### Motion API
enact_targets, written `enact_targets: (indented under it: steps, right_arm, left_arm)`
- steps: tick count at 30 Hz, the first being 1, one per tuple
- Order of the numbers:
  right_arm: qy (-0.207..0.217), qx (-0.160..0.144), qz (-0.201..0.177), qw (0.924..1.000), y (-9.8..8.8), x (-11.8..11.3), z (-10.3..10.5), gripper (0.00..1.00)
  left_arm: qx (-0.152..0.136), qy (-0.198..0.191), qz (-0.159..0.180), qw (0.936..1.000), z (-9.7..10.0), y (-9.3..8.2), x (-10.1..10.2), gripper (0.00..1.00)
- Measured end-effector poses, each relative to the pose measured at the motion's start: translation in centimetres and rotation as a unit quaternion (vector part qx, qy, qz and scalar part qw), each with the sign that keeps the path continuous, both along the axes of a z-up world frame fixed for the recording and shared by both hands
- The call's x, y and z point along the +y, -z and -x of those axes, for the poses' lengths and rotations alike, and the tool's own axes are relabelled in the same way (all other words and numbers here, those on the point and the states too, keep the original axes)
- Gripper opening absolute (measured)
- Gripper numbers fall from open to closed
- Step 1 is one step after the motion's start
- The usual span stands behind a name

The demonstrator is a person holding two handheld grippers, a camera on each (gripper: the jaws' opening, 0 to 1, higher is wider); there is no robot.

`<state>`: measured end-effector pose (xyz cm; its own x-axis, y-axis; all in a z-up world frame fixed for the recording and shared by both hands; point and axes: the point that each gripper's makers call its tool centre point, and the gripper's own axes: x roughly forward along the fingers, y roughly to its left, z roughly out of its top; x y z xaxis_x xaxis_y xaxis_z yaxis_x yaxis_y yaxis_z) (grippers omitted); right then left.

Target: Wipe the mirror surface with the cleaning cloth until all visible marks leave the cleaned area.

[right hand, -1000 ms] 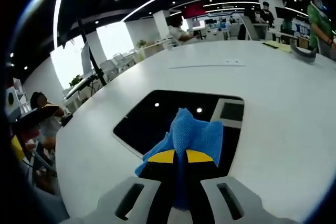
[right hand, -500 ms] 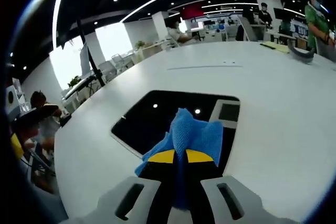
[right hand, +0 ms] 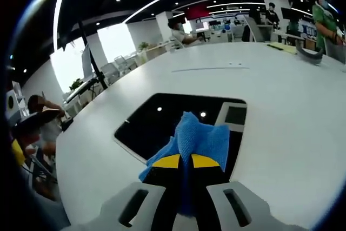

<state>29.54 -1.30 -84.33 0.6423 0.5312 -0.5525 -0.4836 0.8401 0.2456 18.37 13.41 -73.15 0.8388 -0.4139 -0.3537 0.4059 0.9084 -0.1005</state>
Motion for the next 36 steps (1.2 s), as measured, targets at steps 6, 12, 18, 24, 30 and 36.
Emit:
enact_targets:
  steps: [6, 12, 18, 24, 30, 36]
  right_arm:
    - [0.003, 0.002, -0.004, 1.0, 0.0, -0.1, -0.1, 0.01]
    - [0.008, 0.002, -0.005, 1.0, -0.1, -0.2, -0.5, 0.01]
    - [0.012, 0.002, -0.008, 0.9999, -0.2, -0.4, -0.9, 0.01]
    - [0.015, 0.002, -0.007, 0.9999, -0.2, -0.6, -1.5, 0.01]
    - [0.018, 0.001, -0.005, 0.9998, -0.2, -0.8, -2.2, 0.01]
    - [0.021, 0.002, -0.005, 0.9998, -0.2, -0.9, -2.7, 0.01]
  left_arm:
    - [0.002, 0.0, -0.002, 1.0, 0.1, 0.2, 0.0, 0.92]
    - [0.003, 0.0, -0.004, 1.0, 0.0, 0.2, 0.2, 0.92]
    - [0.004, 0.001, -0.005, 1.0, 0.0, 0.2, 0.1, 0.92]
    - [0.005, 0.0, -0.008, 1.0, -0.1, 0.1, 0.2, 0.92]
    - [0.007, -0.001, -0.008, 0.9999, -0.1, 0.2, 0.2, 0.92]
    - [0.008, -0.002, -0.01, 0.9999, -0.1, 0.1, 0.3, 0.92]
